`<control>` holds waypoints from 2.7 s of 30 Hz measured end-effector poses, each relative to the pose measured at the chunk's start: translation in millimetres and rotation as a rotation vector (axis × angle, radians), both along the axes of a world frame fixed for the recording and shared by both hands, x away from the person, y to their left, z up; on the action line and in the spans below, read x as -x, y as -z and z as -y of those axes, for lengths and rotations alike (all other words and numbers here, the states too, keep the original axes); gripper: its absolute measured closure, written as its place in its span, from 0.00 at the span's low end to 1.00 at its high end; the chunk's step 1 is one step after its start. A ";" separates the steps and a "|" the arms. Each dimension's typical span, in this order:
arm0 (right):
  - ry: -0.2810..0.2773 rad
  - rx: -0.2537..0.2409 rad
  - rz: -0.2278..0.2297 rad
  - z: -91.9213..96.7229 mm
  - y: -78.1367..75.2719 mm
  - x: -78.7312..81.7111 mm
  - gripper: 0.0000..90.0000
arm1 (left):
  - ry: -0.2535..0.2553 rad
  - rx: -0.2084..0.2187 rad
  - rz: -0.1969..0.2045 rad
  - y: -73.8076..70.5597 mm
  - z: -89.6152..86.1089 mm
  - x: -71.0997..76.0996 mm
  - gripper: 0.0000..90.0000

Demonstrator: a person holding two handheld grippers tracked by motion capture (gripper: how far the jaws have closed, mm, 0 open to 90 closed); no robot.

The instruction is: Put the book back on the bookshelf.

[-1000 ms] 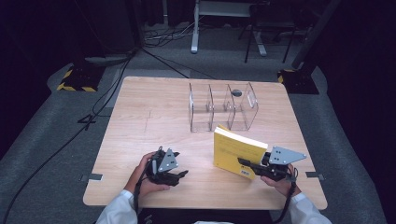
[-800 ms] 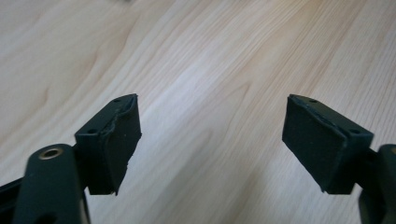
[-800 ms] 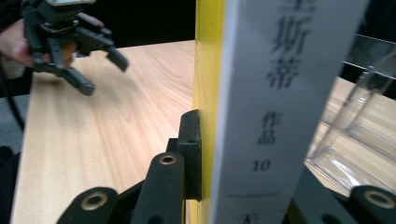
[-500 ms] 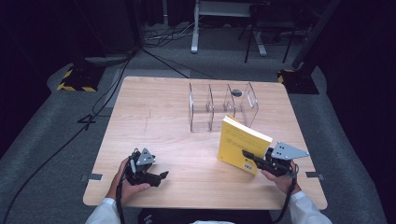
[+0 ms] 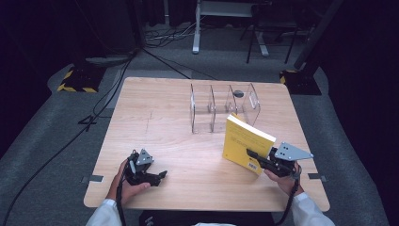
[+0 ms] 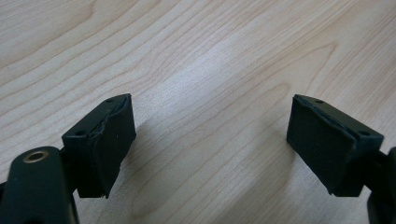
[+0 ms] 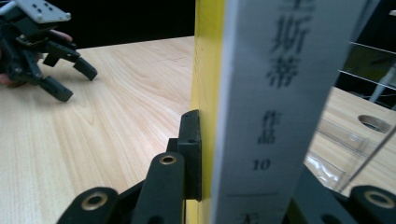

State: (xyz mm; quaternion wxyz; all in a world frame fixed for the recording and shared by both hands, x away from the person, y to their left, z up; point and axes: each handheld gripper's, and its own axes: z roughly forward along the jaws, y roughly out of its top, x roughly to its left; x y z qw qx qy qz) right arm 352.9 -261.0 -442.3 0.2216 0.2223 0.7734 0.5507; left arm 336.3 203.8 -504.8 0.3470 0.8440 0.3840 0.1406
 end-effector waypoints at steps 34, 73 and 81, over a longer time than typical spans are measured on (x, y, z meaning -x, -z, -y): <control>0.294 -0.046 0.127 18.8 -45.9 -34.1 0.85 | -0.005 -0.012 0.002 -0.2 6.4 -2.2 0.18; 0.505 -0.016 0.089 -43.7 -39.8 -132.5 0.85 | 0.008 -0.015 0.006 -0.5 6.8 -2.3 0.18; 0.536 -0.018 0.077 -50.7 -22.7 -144.9 0.85 | 0.006 -0.011 0.008 -0.2 7.2 -2.1 0.18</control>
